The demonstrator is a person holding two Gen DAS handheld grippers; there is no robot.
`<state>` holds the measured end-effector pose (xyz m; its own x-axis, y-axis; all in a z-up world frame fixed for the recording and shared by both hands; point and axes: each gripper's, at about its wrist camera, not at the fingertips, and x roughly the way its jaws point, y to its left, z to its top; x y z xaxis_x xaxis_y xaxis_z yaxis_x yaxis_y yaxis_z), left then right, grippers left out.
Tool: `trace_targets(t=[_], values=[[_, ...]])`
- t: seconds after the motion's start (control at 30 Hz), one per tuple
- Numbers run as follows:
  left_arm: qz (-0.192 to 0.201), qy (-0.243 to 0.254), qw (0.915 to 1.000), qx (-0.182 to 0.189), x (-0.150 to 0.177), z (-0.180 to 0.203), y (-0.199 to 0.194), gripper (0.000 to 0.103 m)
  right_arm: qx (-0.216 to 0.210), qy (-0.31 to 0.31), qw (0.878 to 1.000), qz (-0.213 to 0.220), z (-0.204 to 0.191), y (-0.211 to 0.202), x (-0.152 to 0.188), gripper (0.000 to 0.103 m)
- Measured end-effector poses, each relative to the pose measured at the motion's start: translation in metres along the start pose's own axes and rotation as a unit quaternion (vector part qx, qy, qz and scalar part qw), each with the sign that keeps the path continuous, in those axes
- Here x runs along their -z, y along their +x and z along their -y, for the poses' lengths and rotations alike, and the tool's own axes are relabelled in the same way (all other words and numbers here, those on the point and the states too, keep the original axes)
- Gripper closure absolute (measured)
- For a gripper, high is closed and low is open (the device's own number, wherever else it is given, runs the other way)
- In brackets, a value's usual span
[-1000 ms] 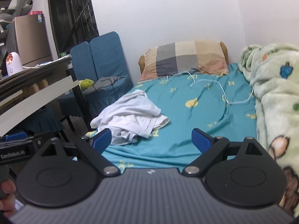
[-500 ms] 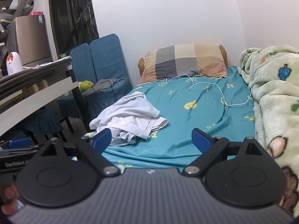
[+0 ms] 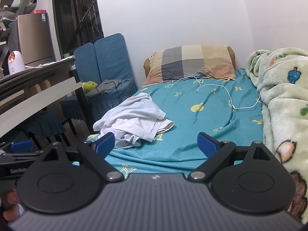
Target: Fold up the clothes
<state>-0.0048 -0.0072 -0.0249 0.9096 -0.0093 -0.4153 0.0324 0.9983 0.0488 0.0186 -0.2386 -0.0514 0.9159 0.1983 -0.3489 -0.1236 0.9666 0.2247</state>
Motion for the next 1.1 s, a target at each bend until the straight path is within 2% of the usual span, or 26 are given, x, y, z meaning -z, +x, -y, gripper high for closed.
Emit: trace_targets(t=[0.47,0.6,0.8,0.97,1.1], values=[[-0.014,-0.004,0.9999,-0.003,0.004,-0.002,0.007,0.0,-0.005,0.006,1.0,-0.009,0.0,0.001,0.001,0.009],[-0.03,-0.02,0.9993,0.013,-0.003,-0.007,0.021,0.001,0.006,0.012,1.0,-0.013,-0.001,-0.001,0.001,0.009],[-0.046,-0.036,0.9958,0.071,-0.039,-0.004,0.084,0.002,0.011,0.028,0.999,-0.02,0.003,0.0,0.004,0.009],[-0.068,-0.059,0.993,0.075,-0.061,0.005,0.173,0.006,-0.005,0.067,0.997,-0.033,0.018,0.011,0.008,0.009],[-0.047,-0.007,0.998,0.042,-0.074,0.018,0.245,0.01,-0.001,0.092,0.995,-0.046,0.032,0.029,0.014,0.009]])
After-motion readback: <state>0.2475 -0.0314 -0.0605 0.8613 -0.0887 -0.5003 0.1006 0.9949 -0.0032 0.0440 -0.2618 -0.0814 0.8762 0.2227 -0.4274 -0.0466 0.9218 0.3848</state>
